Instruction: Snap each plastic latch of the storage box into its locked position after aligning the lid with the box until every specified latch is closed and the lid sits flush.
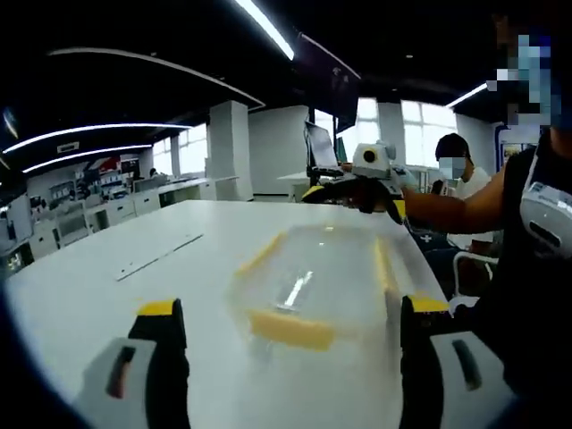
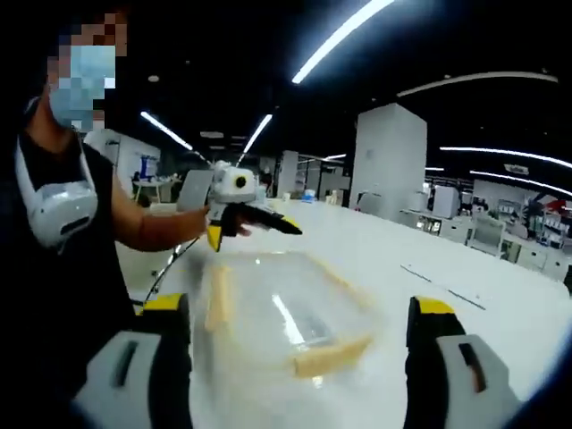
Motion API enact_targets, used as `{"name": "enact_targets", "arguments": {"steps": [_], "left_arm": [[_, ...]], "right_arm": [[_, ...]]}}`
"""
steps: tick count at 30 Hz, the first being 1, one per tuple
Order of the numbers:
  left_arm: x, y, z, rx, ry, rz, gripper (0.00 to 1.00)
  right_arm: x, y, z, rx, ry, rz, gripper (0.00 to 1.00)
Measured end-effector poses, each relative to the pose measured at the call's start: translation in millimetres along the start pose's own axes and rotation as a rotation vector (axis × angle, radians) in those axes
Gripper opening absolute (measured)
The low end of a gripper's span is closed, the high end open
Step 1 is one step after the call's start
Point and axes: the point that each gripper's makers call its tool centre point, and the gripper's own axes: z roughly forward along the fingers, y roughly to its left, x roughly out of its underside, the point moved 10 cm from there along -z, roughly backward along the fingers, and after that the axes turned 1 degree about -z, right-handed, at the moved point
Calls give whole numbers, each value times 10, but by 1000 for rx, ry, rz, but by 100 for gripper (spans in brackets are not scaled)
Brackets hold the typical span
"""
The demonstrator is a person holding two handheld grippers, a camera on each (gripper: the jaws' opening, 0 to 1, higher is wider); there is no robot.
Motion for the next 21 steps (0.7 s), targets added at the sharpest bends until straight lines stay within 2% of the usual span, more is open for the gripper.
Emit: {"name": "enact_targets", "arguments": {"steps": [1,2,5,7,9,11,12,13,14,15,16,17,19,21], "left_arm": [[9,-32,-1,-27,-15,2,96],[63,-161,-6,-79,-43,-19,96],[139,-224,-17,-160,-57,-85,96],[180,-277,-23,-184,-67,-78,92],[231,-359,-58,-201,-81,-62,86],[260,-401,-97,-209,-110,-72,88],[280,-416,-134,-227,-140,-96,90],[290,-420,-168,-238,-164,-104,92],[306,-446,-199,-232,-182,-111,93],[317,-458,-218,-229,-193,-114,93],[335,-475,-243,-227,-203,-121,94],[360,-491,-261,-232,-213,-116,95],[392,-495,-251,-245,-212,-104,95],[412,-478,-207,-268,-182,-78,94]], "right_arm": [[25,11,12,49,-54,19,100],[161,117,28,116,-185,117,100],[169,186,0,208,-244,69,100],[146,252,-28,224,-316,59,100],[179,318,-58,224,-345,57,100],[226,370,-76,248,-378,25,100],[294,407,-63,262,-309,-9,100],[322,451,-57,270,-203,-62,99],[311,511,-53,287,-190,-152,96],[320,552,-48,287,-186,-173,90],[341,595,-39,280,-170,-149,82],[387,642,-19,267,-165,-112,79],[420,648,-37,303,-101,-134,84],[428,608,-37,303,-110,-106,81]]}}
